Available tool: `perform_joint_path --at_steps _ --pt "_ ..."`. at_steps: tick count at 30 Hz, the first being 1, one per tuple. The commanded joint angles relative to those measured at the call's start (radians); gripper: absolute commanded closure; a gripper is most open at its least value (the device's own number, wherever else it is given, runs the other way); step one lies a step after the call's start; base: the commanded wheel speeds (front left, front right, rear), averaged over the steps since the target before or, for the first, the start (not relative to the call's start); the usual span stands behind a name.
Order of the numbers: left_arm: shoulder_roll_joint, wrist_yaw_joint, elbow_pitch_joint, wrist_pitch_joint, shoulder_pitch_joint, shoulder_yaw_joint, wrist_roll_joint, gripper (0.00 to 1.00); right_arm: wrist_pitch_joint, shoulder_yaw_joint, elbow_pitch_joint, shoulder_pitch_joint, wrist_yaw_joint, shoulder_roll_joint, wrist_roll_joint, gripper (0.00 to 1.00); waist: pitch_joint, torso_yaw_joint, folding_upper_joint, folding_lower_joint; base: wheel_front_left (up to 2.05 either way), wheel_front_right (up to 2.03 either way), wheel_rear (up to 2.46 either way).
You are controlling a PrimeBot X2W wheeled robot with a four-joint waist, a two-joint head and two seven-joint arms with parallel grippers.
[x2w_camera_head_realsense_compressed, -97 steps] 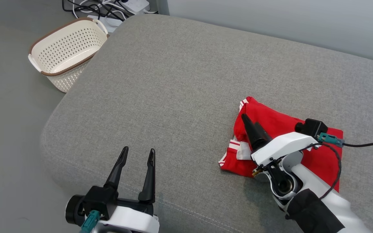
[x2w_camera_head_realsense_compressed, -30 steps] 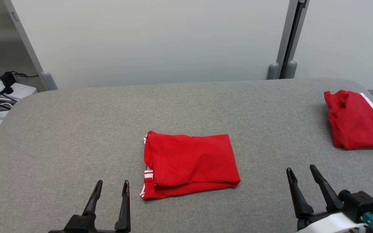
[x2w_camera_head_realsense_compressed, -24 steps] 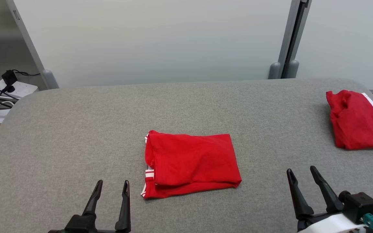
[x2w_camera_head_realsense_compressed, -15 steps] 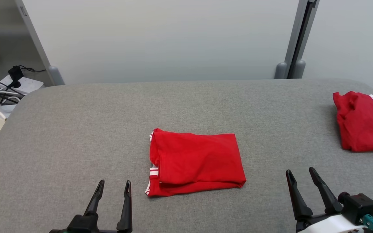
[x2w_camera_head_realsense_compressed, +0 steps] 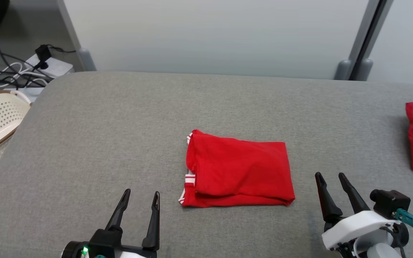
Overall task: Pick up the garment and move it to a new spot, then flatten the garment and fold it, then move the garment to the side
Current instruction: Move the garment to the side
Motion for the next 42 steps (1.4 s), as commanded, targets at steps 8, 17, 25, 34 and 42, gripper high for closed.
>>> perform_joint_path --at_steps 8,17,25,34,42 --pt "0.002 -0.004 -0.028 -0.006 -0.080 0.004 0.010 0.00 -0.005 0.126 0.242 -0.188 0.000 -0.023 0.250 0.00 0.058 0.087 -0.0001 0.0000 0.00 0.00 0.00" --pt "0.002 0.010 -0.038 -0.006 -0.118 -0.020 -0.010 0.00 0.030 0.232 0.458 -0.350 0.000 -0.071 0.368 0.00 0.114 0.147 -0.0001 0.0000 0.00 0.00 0.00" --pt "0.002 0.026 -0.045 -0.006 -0.153 -0.031 -0.023 0.00 0.137 0.298 0.588 -0.414 0.000 -0.065 0.431 0.00 0.140 0.178 -0.0001 0.0000 0.00 0.00 0.00" --pt "0.002 0.031 -0.041 -0.006 -0.156 -0.036 -0.026 0.00 0.143 0.380 0.604 -0.427 0.000 -0.076 0.475 0.97 0.137 0.190 -0.0001 0.0000 0.00 0.00 0.00" --pt "0.002 0.027 -0.041 -0.006 -0.152 -0.020 -0.026 0.00 0.033 0.458 0.626 -0.486 0.000 -0.100 0.423 1.00 0.125 0.174 -0.0001 0.0000 0.00 0.00 0.00"
